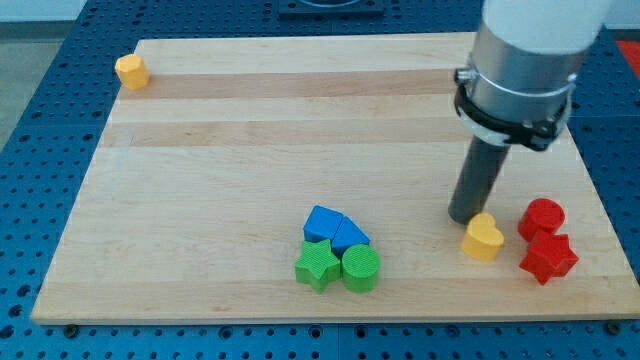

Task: Keep yellow heart on left side of red star

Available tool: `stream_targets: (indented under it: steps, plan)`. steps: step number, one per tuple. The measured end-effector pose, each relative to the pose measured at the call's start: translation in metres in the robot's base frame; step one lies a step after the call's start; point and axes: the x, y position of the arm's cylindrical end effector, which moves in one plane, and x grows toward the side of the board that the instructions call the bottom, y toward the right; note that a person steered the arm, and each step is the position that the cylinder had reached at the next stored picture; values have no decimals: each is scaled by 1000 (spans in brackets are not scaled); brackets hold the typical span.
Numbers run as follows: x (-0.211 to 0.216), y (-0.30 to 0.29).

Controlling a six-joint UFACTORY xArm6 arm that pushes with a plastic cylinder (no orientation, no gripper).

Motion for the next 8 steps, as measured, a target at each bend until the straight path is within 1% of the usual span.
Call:
stream_targets:
  steps: [1, 2, 3, 4, 5, 6, 8]
  plan:
    - [26, 13]
    - [27, 14]
    - [27, -11]
    - [47, -35]
    - [81, -35]
    - [90, -19]
    - [72, 7]
